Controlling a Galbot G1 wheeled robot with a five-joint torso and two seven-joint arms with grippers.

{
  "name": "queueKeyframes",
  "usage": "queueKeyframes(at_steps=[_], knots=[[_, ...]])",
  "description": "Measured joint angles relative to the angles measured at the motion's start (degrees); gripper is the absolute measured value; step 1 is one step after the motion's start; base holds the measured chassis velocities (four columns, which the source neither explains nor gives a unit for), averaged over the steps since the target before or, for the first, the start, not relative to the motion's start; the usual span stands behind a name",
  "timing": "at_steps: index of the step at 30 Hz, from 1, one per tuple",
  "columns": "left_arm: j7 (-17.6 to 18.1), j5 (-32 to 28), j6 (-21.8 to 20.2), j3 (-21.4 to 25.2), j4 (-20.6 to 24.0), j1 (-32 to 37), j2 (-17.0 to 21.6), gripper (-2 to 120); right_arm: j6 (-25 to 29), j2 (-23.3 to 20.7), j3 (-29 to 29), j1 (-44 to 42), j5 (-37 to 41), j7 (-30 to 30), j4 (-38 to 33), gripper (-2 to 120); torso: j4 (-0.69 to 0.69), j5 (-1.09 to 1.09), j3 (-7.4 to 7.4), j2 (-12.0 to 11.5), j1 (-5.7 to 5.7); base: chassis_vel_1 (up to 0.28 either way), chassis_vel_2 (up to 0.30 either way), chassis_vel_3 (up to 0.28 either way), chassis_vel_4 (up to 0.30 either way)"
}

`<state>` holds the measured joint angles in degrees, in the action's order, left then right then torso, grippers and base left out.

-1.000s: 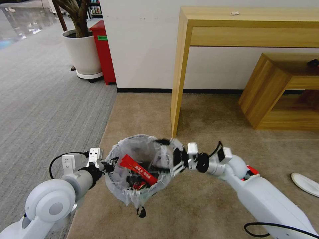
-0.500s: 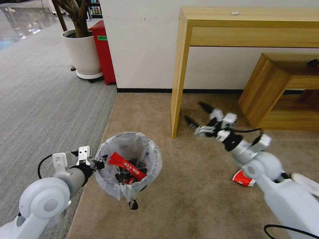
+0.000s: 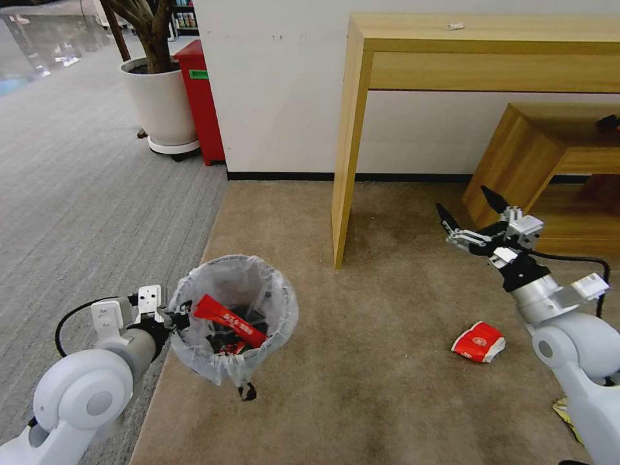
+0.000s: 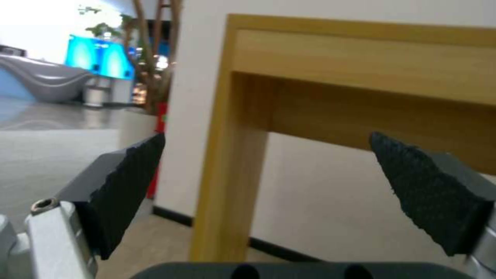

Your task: Pick up the trash bin and place the garbage on the floor into it.

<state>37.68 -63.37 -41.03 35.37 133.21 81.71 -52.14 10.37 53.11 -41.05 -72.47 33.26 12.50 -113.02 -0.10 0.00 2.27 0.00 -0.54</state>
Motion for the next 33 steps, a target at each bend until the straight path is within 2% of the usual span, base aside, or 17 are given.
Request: queueKeyframes(at_steps=[5,14,33], knots=[[0.20,0.16,0.04,0.68,1.10,0.82,0.41,0,0.00,1.58,-2.45,-0.39,-0.29,-0.24,-0.40,100,0.00,0.00,0.00,0.00,0.00,0.000,0.000,0.000,0.000],[-0.69,0.03,0.19,0.40,1.27,1.14,-0.05,0,0.87,1.73,-4.02,-1.66,-0.25,0.72,-0.19,100,0.00,0.00,0.00,0.00,0.00,0.000,0.000,0.000,0.000],[-1.79,-0.09,0.41,-0.19,0.57,0.58,0.05,0,1.04,2.26,-3.63,-1.94,-0.48,1.08,-0.11,100,0.01,0.00,0.01,0.00,0.00,0.000,0.000,0.000,0.000]])
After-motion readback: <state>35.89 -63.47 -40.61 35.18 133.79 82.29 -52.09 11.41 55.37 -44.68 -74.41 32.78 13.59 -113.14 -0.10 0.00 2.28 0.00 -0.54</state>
